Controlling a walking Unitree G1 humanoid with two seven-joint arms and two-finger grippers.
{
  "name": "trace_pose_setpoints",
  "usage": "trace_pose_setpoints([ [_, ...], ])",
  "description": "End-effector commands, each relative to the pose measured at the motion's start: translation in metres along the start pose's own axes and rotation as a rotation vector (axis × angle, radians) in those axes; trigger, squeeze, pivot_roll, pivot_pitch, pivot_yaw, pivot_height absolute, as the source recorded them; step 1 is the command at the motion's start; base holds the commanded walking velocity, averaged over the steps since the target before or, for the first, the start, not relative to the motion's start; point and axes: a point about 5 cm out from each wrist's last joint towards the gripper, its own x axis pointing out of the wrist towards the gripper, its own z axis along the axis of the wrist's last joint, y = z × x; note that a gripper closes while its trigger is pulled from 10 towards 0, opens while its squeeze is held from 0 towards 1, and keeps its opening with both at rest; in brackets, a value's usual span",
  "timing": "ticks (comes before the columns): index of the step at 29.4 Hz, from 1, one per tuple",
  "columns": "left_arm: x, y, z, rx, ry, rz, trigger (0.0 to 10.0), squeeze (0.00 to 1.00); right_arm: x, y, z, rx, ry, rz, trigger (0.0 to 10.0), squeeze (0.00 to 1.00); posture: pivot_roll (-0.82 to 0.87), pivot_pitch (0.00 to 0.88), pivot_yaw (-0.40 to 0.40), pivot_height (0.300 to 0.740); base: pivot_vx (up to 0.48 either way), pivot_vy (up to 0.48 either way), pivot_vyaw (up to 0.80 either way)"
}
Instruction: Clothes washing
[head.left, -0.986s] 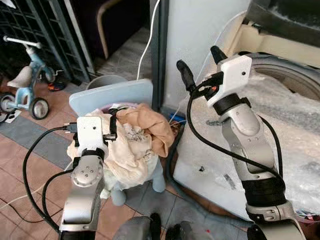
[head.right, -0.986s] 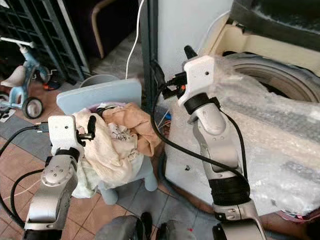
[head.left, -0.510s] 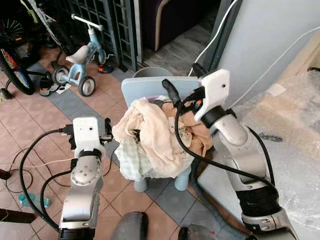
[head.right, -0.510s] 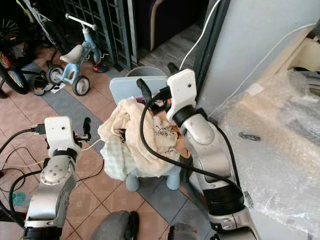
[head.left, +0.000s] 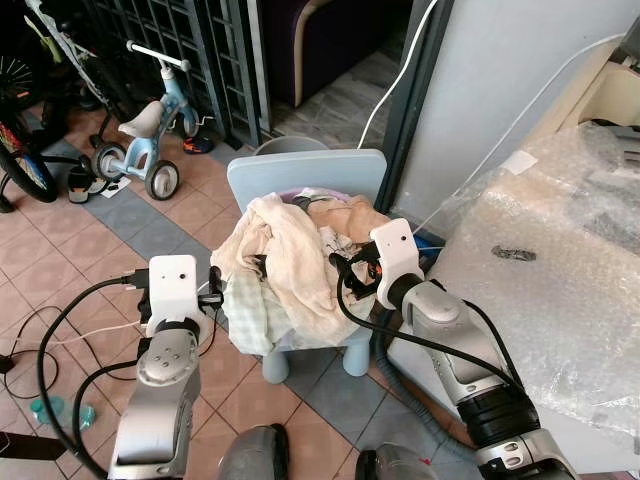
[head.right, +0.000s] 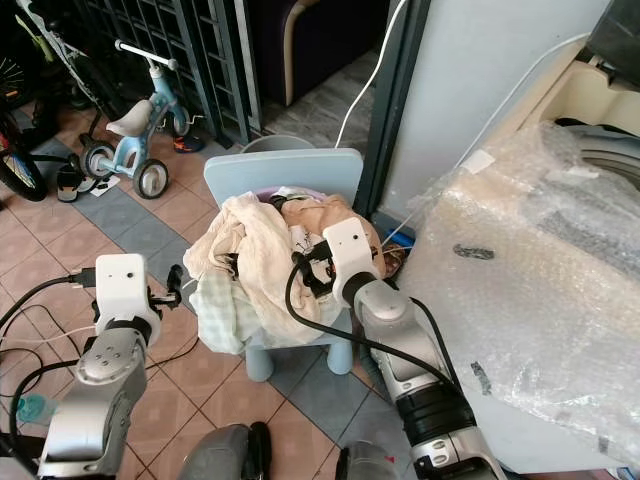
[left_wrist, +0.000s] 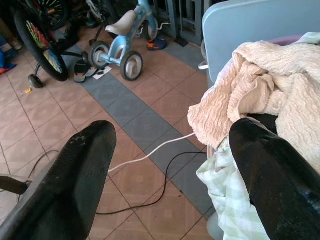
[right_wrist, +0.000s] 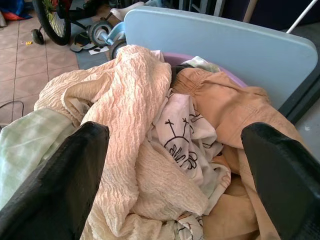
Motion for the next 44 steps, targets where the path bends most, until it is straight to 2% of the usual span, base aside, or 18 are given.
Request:
trace_pose_setpoints([
  [1,-0.009,0.016,0.0,0.024,0.015,0.059,10.0,0.0,0.007,0.014,0.001,-0.008,0.002,0.053,10.0,0.0,0.17,0.203,0.027,0.74,0.0,0.0,0.0],
  [9,-0.033,0.026,0.003,0.057,0.017,0.047,10.0,0.0,0.02,0.045,-0.002,0.054,-0.005,0.139,10.0,0.0,0.23,0.274,0.044,0.74,0.0,0.0,0.0],
  [15,-0.039,0.02,0.006,0.074,0.012,-0.002,10.0,0.0,0.032,0.051,-0.013,0.053,0.063,0.085,10.0,0.0,0.23,0.293,0.05,0.74,0.0,0.0,0.0],
  [16,-0.039,0.019,0.006,0.073,0.015,-0.004,10.0,0.0,0.035,0.05,-0.019,0.017,0.102,0.037,0.0,0.0,0.23,0.295,0.047,0.74,0.0,0.0,0.0],
  [19,-0.039,0.019,0.006,0.072,0.019,-0.007,10.0,0.0,0.037,0.048,-0.022,-0.021,0.129,-0.005,0.0,0.0,0.23,0.296,0.047,0.74,0.0,0.0,0.0],
  [20,-0.039,0.017,0.007,0.066,0.023,-0.009,10.0,0.0,0.043,0.048,-0.015,-0.098,0.108,-0.061,0.0,0.0,0.23,0.293,0.039,0.74,0.0,0.0,0.0],
  [24,-0.039,0.013,0.007,0.053,0.024,-0.009,10.0,0.0,0.048,0.042,0.022,-0.108,-0.081,-0.134,0.4,0.0,0.22,0.281,0.018,0.74,0.0,0.0,0.0],
  [25,-0.038,0.012,0.007,0.049,0.025,-0.008,10.0,0.0,0.046,0.039,0.044,-0.08,-0.206,-0.142,2.2,0.0,0.21,0.276,0.012,0.74,0.0,0.0,0.0],
  [26,-0.038,0.012,0.007,0.049,0.025,-0.008,10.0,0.0,0.046,0.039,0.044,-0.08,-0.206,-0.142,2.2,0.0,0.21,0.276,0.012,0.74,0.0,0.0,0.0],
  [27,-0.037,0.011,0.007,0.044,0.024,-0.009,10.0,0.0,0.043,0.037,0.059,-0.062,-0.304,-0.143,3.9,0.0,0.21,0.272,0.007,0.74,0.0,0.0,0.0],
  [28,-0.037,0.011,0.007,0.044,0.024,-0.009,10.0,0.0,0.043,0.037,0.059,-0.062,-0.304,-0.143,3.9,0.0,0.21,0.272,0.007,0.74,0.0,0.0,0.0],
  [29,-0.037,0.01,0.007,0.042,0.023,-0.01,10.0,0.0,0.042,0.035,0.064,-0.071,-0.336,-0.146,5.1,0.0,0.21,0.27,0.006,0.74,0.0,0.0,0.0],
  [30,-0.036,0.009,0.007,0.039,0.023,-0.011,10.0,0.0,0.042,0.034,0.067,-0.09,-0.353,-0.148,8.3,0.0,0.2,0.265,0.002,0.74,0.0,0.0,0.0],
  [31,-0.035,0.008,0.007,0.037,0.023,-0.012,10.0,0.0,0.043,0.033,0.066,-0.109,-0.348,-0.147,10.0,0.0,0.2,0.26,0.0,0.74,0.0,0.0,0.0],
  [39,-0.03,0.003,0.008,0.018,0.015,-0.015,10.0,0.0,0.05,0.037,0.035,-0.149,-0.201,-0.12,10.0,0.0,0.19,0.243,-0.008,0.74,0.0,0.0,0.0],
  [40,-0.03,0.003,0.008,0.018,0.016,-0.015,10.0,0.0,0.051,0.04,0.031,-0.16,-0.182,-0.107,3.2,0.0,0.19,0.24,-0.007,0.74,0.0,0.0,0.0],
  [41,-0.029,0.002,0.008,0.018,0.016,-0.02,10.0,0.0,0.053,0.046,0.017,-0.189,-0.101,-0.076,0.0,0.0,0.19,0.237,-0.007,0.74,0.0,0.0,0.0],
  [44,-0.028,0.001,0.009,0.032,0.006,-0.013,10.0,0.0,0.052,0.052,0.002,-0.183,-0.022,-0.041,0.0,0.0,0.19,0.233,-0.007,0.74,0.0,0.0,0.0],
])
